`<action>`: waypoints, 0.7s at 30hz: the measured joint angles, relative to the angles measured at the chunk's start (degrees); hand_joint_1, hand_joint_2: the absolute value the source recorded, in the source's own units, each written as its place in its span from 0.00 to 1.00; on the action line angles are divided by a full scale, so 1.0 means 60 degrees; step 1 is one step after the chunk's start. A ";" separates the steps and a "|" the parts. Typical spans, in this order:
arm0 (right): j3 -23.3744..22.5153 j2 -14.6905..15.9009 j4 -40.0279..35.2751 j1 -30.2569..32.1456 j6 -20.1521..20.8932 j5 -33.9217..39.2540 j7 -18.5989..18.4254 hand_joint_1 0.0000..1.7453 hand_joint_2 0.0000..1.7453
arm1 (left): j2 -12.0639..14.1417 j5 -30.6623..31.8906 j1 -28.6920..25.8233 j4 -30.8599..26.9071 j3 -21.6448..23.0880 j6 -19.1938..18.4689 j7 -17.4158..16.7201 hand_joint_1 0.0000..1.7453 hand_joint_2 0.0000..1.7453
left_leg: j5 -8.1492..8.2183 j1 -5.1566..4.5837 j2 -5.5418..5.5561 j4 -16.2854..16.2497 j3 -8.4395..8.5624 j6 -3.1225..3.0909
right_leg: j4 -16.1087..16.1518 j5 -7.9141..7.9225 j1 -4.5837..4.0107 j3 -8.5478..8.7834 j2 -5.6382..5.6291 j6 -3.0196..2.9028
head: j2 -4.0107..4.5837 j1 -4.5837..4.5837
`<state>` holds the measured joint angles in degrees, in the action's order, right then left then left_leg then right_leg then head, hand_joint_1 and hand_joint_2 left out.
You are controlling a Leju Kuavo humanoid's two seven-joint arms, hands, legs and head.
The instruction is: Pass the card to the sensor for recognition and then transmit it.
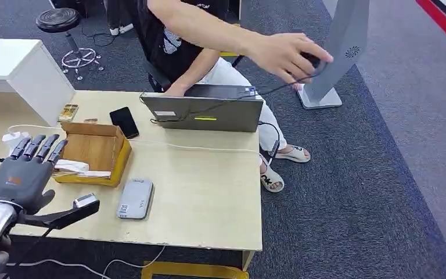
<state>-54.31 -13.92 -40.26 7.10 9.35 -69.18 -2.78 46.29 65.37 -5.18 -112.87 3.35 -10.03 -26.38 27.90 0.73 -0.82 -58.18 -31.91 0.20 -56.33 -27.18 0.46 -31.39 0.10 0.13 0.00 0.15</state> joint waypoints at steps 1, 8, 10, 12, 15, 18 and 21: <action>-0.0011 -0.0007 0.0000 0.0002 0.0000 -0.0011 0.0004 0.00 1.00 | -0.0048 0.0000 0.0000 0.0063 -0.0008 0.0011 0.0000 0.00 1.00 | 0.0000 0.0000 0.0000 0.0000 0.0000 0.0000 | 0.0000 0.0000 0.0000 0.0000 0.0000 0.0000 | 0.0000 0.0000; -0.0055 -0.0007 0.0026 -0.0001 -0.0099 -0.0204 0.0098 0.00 1.00 | -0.0467 0.0044 0.0083 0.0697 -0.0026 0.0569 0.0153 0.00 1.00 | 0.0000 -0.0001 0.0002 0.0000 0.0001 0.0000 | 0.0000 0.0000 0.0000 0.0000 0.0001 0.0000 | 0.0000 0.0000; -0.0058 -0.0004 0.0066 -0.0003 -0.0164 -0.0215 0.0138 0.00 1.00 | -0.0594 0.0044 0.0125 0.0919 -0.0026 0.0773 0.0226 0.00 1.00 | 0.0000 0.0000 0.0002 0.0000 0.0000 0.0000 | 0.0000 0.0000 0.0000 0.0000 0.0001 0.0000 | 0.0000 0.0000; -0.0069 0.0007 0.0127 -0.0010 -0.0258 -0.0291 0.0186 0.00 1.00 | -0.0707 0.0015 0.0169 0.1178 -0.0029 0.0925 0.0273 0.00 1.00 | 0.0000 0.0000 0.0002 0.0000 0.0001 0.0000 | 0.0000 0.0000 0.0000 0.0000 0.0001 0.0000 | 0.0000 0.0000; -0.0084 0.0022 0.0248 -0.0033 -0.0353 -0.0375 0.0226 0.00 1.00 | -0.0860 -0.0066 0.0198 0.1483 -0.0062 0.1148 0.0343 0.00 1.00 | -0.0001 0.0000 0.0002 0.0000 0.0000 0.0001 | 0.0000 0.0000 0.0000 0.0000 0.0001 0.0000 | 0.0000 0.0000; -0.0135 0.0058 0.0405 -0.0089 -0.0477 -0.0390 0.0277 0.00 1.00 | -0.0994 -0.0157 0.0247 0.1819 -0.0168 0.1502 0.0561 0.00 1.00 | -0.0003 0.0001 0.0002 0.0000 0.0001 0.0005 | -0.0001 0.0000 0.0000 0.0000 0.0001 0.0000 | 0.0000 0.0000; -0.0160 0.0091 0.0598 -0.0187 -0.0598 -0.0481 0.0324 0.00 1.00 | -0.1104 -0.0149 0.0299 0.2165 -0.0208 0.1807 0.0732 0.00 1.00 | -0.0003 0.0001 0.0001 0.0000 0.0002 0.0005 | 0.0000 0.0000 0.0000 -0.0001 0.0000 0.0000 | 0.0000 0.0004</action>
<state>-55.28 -13.38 -36.67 5.98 5.77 -72.06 -0.83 39.67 64.48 -3.39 -99.88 2.10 0.81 -21.99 27.88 0.73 -0.81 -58.18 -31.90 0.23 -56.33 -27.18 0.46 -31.40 0.10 0.13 0.00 0.18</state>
